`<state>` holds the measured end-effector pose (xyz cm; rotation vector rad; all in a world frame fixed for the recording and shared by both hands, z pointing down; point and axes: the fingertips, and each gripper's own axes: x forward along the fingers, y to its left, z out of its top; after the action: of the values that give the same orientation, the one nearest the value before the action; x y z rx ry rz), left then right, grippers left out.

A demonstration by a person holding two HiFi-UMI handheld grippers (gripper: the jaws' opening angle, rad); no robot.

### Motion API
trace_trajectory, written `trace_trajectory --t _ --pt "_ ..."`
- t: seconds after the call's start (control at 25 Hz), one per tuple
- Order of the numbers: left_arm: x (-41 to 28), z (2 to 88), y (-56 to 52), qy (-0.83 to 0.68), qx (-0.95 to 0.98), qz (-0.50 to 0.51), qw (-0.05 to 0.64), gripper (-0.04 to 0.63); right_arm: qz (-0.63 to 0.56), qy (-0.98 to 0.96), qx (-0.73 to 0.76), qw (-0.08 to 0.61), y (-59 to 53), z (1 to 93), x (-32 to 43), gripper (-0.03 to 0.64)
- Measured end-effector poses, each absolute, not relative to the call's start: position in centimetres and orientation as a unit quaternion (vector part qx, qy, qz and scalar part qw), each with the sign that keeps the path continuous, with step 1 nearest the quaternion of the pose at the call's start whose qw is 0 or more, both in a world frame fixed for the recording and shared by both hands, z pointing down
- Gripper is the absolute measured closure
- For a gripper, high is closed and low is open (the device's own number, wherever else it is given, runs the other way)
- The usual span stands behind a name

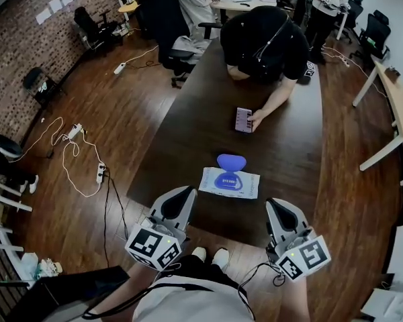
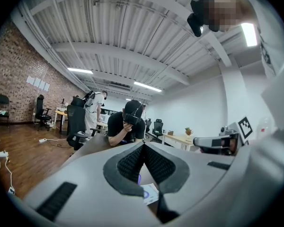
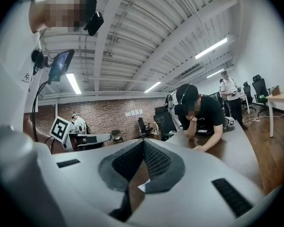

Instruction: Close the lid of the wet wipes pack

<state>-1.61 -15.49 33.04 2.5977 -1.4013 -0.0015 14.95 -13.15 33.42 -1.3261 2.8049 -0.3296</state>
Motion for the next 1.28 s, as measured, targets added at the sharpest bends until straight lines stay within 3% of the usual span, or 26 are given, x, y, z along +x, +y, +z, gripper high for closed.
trace_trajectory --t 0.48,1.12,1.28 --pt "-0.5 40.0 -22.2 -0.452 0.879 0.012 0.153 0.597 -0.099 0.912 -0.394 -0.062 -21.9 39.2 11.4 0.611" --pt "-0.2 52.0 -29.5 -0.445 0.867 0.063 0.214 0.597 -0.147 0.903 -0.390 -0.102 -30.5 49.6 10.8 0.608" --pt "-0.2 54.9 -29.8 -0.444 0.862 0.077 0.231 0.597 -0.159 0.904 -0.380 -0.113 -32.0 52.3 10.4 0.527"
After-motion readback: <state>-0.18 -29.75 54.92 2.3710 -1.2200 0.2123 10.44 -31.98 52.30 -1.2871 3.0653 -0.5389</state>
